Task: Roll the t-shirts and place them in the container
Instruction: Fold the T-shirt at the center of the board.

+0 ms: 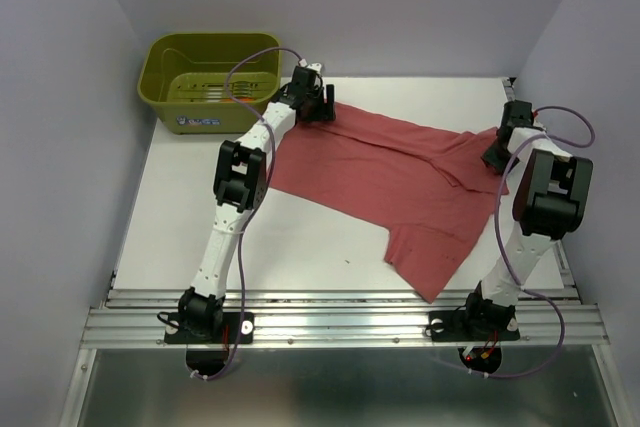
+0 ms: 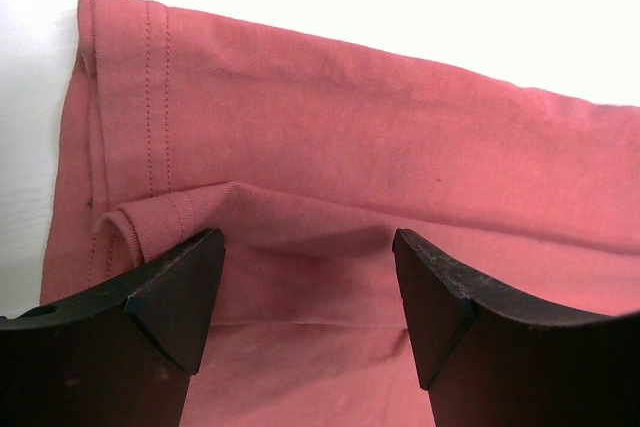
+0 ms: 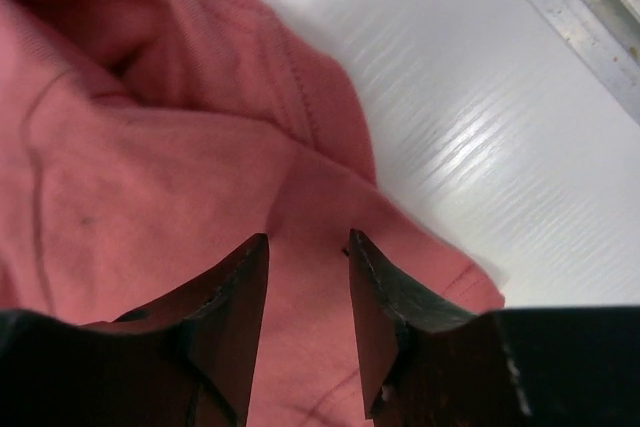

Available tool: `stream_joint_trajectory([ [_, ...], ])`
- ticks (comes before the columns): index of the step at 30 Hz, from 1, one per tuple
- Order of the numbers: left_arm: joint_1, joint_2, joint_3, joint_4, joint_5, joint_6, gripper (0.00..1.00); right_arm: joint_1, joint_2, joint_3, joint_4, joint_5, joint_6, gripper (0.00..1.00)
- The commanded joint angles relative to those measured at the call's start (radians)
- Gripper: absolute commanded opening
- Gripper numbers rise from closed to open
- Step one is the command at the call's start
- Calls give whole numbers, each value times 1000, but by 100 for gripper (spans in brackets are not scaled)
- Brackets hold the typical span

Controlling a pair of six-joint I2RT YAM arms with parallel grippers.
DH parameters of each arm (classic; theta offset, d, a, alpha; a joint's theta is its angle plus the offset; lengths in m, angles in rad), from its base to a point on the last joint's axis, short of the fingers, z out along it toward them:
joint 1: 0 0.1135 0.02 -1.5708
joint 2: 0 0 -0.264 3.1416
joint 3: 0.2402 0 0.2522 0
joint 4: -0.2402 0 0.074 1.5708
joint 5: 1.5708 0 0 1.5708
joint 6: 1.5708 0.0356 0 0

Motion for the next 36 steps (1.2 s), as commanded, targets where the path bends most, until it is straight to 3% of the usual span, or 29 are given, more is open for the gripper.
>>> stream_joint_trajectory([
  [1, 0, -72, -19, -31, 10, -12, 80, -4, -132, -3, -31, -74, 8, 45],
  [3, -3, -132, -81, 0, 13, -18, 80, -4, -209, -49, -33, -104, 26, 49],
  [4, -4, -162, -94, 8, 16, -20, 80, -4, -232, -99, -36, -128, 43, 59],
  [7, -12, -204, -117, 6, 16, -15, 80, -4, -290, -175, -25, -165, 57, 64],
  [15, -32, -291, -155, -9, 7, -6, 80, -14, -284, -276, 50, -335, 143, 61],
  [22, -34, -316, -184, -17, 10, -6, 80, -14, -241, -290, 81, -363, 210, 52],
  [25, -35, -316, -183, -20, 10, -6, 80, -14, -238, -290, 84, -351, 221, 43],
  [31, -35, -315, -177, -21, 10, -3, 80, -14, -249, -298, 82, -345, 215, 36],
  [32, -35, -316, -178, -21, 10, -4, 80, -14, -247, -299, 82, -346, 213, 24],
  [34, -35, -315, -180, -21, 13, -6, 80, -14, -246, -304, 82, -352, 209, 13],
  [35, -37, -316, -181, -21, 13, -6, 80, -14, -249, -310, 82, -352, 206, 1],
  [36, -35, -316, -183, -23, 13, -6, 80, -14, -255, -313, 82, -352, 206, 1],
])
